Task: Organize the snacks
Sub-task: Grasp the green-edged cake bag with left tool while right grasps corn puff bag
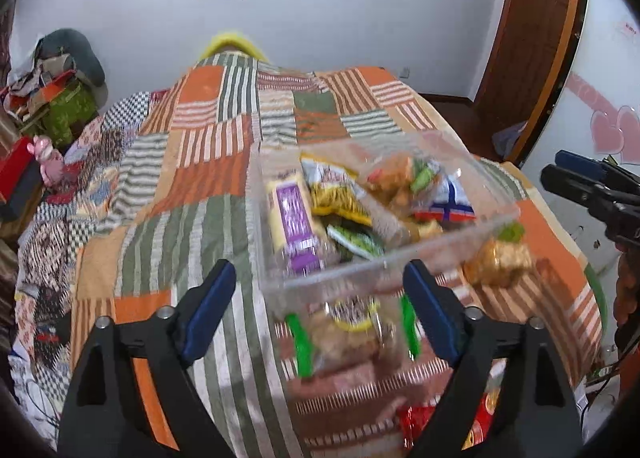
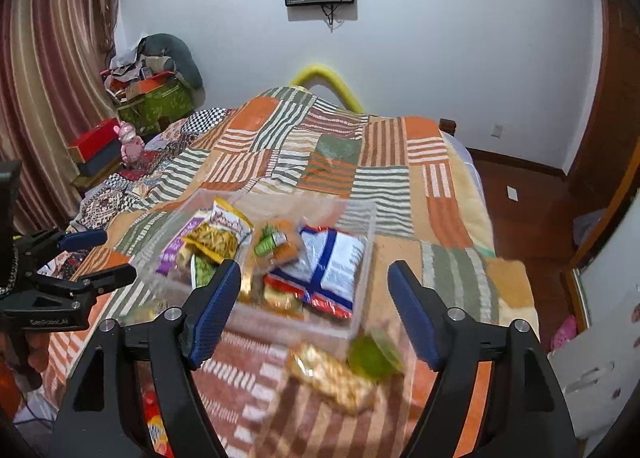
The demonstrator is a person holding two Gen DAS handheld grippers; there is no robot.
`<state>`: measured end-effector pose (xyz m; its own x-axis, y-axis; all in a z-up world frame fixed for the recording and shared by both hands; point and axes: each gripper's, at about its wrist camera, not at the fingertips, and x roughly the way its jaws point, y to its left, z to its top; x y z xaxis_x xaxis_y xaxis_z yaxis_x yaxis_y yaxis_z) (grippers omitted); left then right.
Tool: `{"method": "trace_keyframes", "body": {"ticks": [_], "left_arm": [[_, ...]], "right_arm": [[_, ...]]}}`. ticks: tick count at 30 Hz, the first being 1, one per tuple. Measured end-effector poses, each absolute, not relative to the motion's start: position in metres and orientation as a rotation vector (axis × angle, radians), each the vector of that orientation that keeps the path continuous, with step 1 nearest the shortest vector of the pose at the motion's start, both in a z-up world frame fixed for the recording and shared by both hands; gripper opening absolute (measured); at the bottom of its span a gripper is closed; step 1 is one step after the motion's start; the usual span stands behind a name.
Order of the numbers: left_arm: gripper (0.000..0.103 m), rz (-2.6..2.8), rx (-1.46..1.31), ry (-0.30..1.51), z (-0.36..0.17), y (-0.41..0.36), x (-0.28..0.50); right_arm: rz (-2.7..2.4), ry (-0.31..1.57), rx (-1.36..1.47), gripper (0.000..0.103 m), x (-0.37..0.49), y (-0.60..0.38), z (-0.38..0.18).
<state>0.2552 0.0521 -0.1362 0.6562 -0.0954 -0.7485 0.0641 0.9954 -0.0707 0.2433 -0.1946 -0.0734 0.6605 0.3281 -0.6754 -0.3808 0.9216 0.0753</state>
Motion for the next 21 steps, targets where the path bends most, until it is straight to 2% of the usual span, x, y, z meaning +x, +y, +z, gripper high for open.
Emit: {"method": "trace_keyframes", "body": {"ticks": [8, 21], "left_arm": [[0.089, -0.105, -0.031, 0.932, -0.169, 0.041, 0.238], [0.090, -0.148, -0.053, 1.004, -0.202, 0.021, 0.261]], "right_arm": [[0.390, 0.793, -0.044, 0.080, 0.222, -0.205, -0.097], [0.360, 0.917, -0.037, 0.081, 0.227, -0.210, -0.149]]}}
